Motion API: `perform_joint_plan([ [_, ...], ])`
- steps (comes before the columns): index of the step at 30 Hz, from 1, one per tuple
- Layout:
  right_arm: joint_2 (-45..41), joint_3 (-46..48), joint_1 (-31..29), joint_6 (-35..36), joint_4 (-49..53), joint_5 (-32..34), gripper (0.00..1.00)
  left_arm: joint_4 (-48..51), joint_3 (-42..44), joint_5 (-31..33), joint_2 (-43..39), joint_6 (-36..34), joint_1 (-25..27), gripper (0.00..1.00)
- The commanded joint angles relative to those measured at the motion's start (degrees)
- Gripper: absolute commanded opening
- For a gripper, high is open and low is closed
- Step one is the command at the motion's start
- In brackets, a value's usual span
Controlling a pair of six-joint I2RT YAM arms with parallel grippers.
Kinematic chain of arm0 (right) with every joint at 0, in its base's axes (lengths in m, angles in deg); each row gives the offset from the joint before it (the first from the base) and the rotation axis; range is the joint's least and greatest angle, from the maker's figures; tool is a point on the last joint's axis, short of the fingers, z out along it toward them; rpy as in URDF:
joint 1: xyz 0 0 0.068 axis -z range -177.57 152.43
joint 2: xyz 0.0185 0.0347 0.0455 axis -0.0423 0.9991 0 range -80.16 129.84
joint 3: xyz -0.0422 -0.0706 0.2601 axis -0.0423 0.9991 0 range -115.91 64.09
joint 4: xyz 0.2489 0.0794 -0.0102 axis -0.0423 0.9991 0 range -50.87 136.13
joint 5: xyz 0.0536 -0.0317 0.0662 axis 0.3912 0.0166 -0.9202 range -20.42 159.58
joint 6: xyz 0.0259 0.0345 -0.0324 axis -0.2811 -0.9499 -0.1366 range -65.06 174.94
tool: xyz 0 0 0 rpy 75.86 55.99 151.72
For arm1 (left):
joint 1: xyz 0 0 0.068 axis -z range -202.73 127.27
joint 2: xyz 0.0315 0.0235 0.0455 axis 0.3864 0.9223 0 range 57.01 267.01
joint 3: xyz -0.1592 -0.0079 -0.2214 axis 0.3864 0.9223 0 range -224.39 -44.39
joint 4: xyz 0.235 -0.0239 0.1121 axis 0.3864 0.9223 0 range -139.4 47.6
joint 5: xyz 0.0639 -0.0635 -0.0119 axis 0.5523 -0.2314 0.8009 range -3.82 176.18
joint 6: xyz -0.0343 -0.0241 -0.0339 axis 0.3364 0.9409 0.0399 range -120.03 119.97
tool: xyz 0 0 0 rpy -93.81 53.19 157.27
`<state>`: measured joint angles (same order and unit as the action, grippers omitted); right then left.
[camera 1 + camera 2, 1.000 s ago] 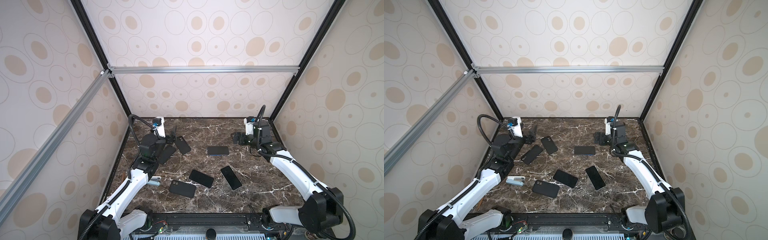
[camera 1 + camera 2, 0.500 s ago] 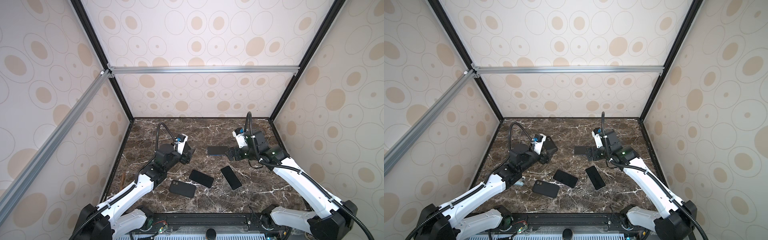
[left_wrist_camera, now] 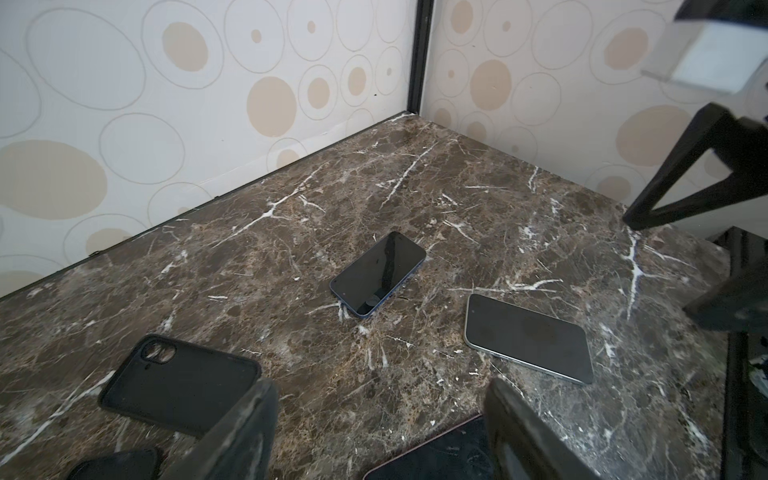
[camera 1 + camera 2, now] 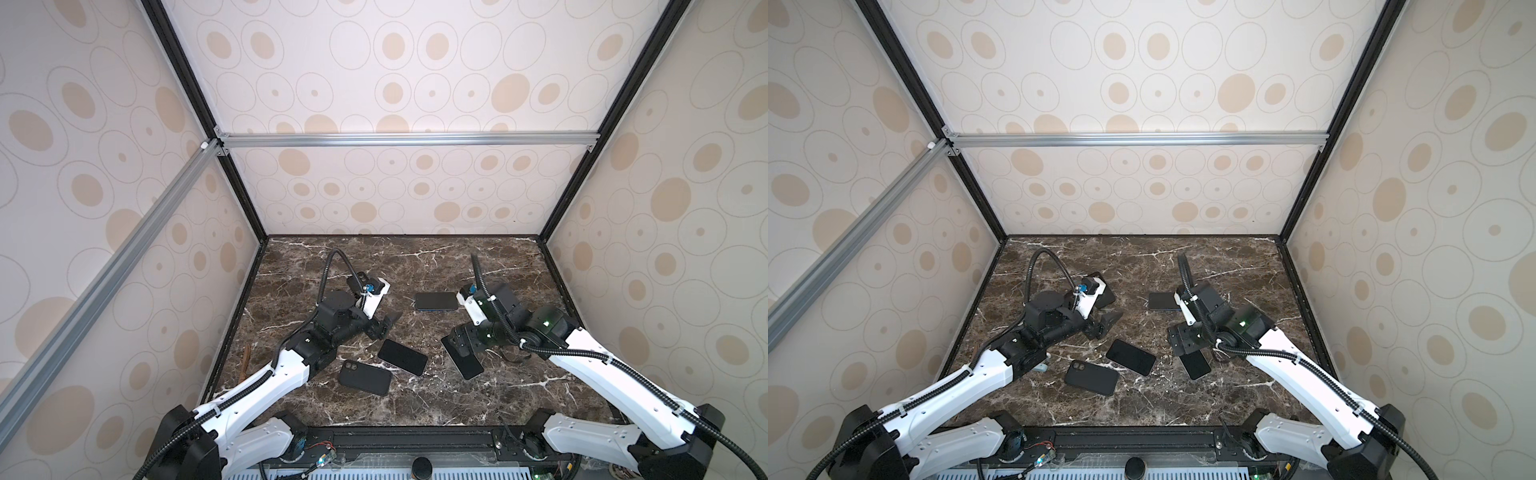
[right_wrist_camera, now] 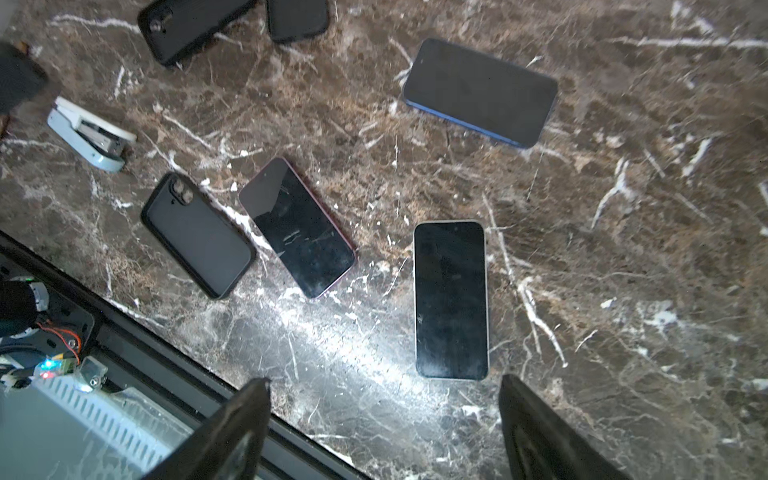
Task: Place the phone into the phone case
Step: 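Reach the right gripper down over the silver-framed black phone while the left arm moves forward, then close the right gripper on the silver-framed phone's edge and lift it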
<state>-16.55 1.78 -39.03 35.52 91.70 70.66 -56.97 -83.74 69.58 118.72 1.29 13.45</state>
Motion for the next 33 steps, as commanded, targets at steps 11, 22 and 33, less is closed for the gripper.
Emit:
perform_joint_plan([
  [11, 3.3, 7.7, -1.1, -10.5, 1.3, 5.6, 0.93, 4.8, -2.0, -0.2, 0.0, 1.2, 1.4, 0.78],
  [22, 7.1, 15.0, 6.8, -10.7, -7.2, -0.7, 0.95, 7.3, -3.4, 4.0, 1.4, 10.0, 1.4, 0.79],
  [33, 16.1, 17.9, 8.1, -8.1, -13.7, -0.9, 0.96, 9.3, -4.1, 5.8, 3.9, 11.8, 1.4, 0.79],
])
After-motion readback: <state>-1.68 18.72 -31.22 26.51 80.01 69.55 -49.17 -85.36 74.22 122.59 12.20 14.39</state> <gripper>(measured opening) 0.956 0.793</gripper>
